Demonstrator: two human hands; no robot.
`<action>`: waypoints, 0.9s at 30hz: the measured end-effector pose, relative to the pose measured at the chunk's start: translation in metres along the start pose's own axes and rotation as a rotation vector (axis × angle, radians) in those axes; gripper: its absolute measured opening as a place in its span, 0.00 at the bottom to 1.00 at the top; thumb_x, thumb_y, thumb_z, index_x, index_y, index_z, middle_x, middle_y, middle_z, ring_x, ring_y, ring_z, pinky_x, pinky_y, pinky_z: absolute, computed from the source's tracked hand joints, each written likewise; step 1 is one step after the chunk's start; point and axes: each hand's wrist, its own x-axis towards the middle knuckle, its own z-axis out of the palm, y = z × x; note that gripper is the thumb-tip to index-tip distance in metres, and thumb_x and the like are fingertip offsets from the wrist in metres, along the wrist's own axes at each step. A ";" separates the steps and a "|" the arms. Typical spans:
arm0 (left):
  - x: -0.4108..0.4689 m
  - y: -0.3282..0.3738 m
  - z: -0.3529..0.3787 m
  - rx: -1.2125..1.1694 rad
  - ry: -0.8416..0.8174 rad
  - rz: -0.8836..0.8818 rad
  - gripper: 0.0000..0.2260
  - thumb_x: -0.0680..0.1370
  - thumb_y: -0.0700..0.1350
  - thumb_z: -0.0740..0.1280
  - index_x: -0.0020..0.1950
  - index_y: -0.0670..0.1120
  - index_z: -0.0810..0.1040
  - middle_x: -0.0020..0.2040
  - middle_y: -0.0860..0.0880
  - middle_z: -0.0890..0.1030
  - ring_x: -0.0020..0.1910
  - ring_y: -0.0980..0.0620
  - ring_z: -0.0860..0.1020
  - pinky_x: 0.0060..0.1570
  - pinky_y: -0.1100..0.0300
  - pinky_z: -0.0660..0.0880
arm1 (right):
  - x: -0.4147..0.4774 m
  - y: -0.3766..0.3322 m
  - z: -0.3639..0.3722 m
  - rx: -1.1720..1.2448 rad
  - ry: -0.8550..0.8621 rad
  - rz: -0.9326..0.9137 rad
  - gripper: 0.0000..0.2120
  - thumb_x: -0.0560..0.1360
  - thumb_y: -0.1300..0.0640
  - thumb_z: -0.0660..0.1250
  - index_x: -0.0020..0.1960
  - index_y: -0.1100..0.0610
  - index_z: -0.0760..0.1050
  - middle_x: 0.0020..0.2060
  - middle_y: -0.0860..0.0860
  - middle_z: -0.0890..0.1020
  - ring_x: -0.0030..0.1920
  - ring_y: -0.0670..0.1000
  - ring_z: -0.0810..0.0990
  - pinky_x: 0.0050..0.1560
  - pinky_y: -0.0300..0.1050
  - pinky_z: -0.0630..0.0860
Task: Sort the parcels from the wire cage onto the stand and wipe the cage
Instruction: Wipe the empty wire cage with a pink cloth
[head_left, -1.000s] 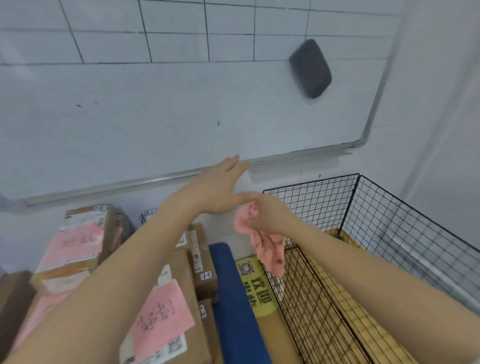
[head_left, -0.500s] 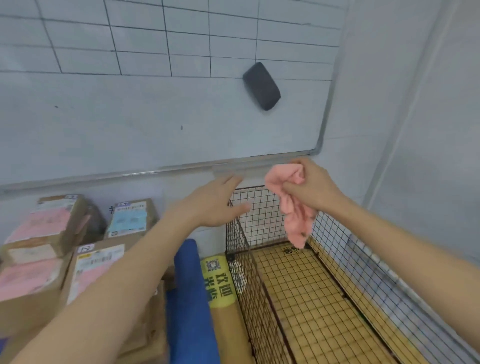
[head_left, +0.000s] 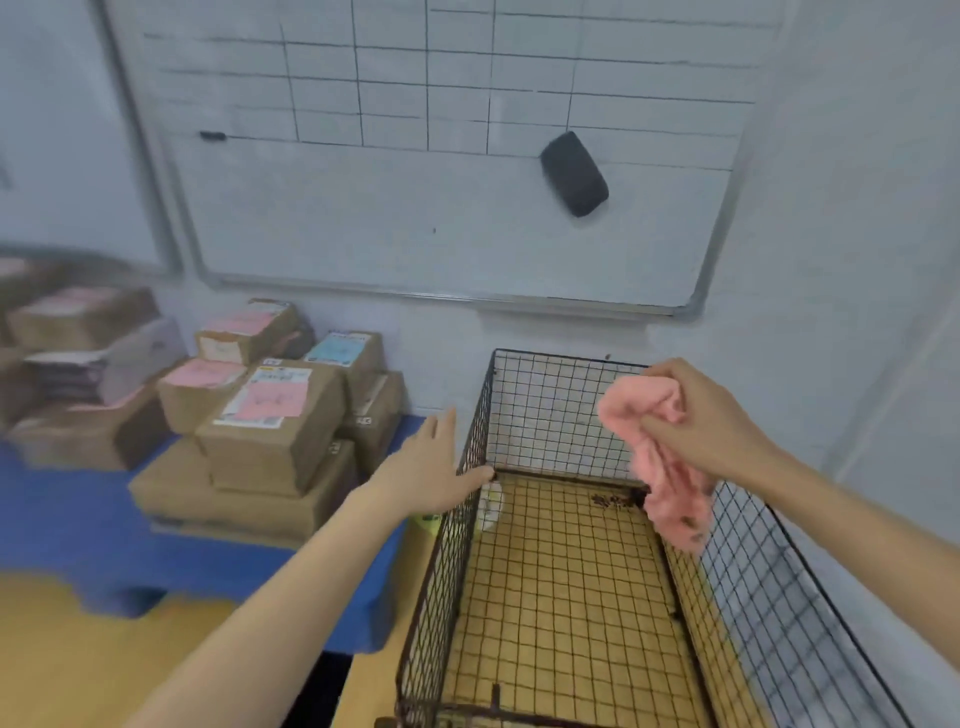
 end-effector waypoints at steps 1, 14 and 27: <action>-0.007 0.000 0.004 -0.011 -0.012 -0.019 0.44 0.76 0.65 0.60 0.77 0.45 0.36 0.79 0.44 0.44 0.77 0.43 0.49 0.74 0.46 0.54 | -0.002 -0.002 0.000 0.024 0.005 -0.014 0.19 0.74 0.59 0.68 0.64 0.57 0.70 0.53 0.47 0.77 0.46 0.39 0.74 0.41 0.31 0.69; -0.056 0.012 0.060 -0.216 0.048 -0.181 0.36 0.78 0.34 0.57 0.78 0.48 0.37 0.37 0.49 0.73 0.32 0.54 0.71 0.33 0.60 0.67 | 0.000 -0.032 0.043 0.208 0.000 -0.119 0.20 0.72 0.57 0.70 0.63 0.54 0.71 0.55 0.44 0.75 0.53 0.41 0.75 0.47 0.32 0.73; -0.039 0.005 0.070 -0.130 0.126 -0.220 0.34 0.79 0.36 0.57 0.78 0.53 0.41 0.43 0.45 0.78 0.35 0.48 0.75 0.34 0.57 0.71 | 0.026 0.013 0.054 0.233 -0.049 -0.091 0.23 0.73 0.58 0.70 0.66 0.55 0.70 0.57 0.45 0.76 0.55 0.44 0.76 0.42 0.30 0.71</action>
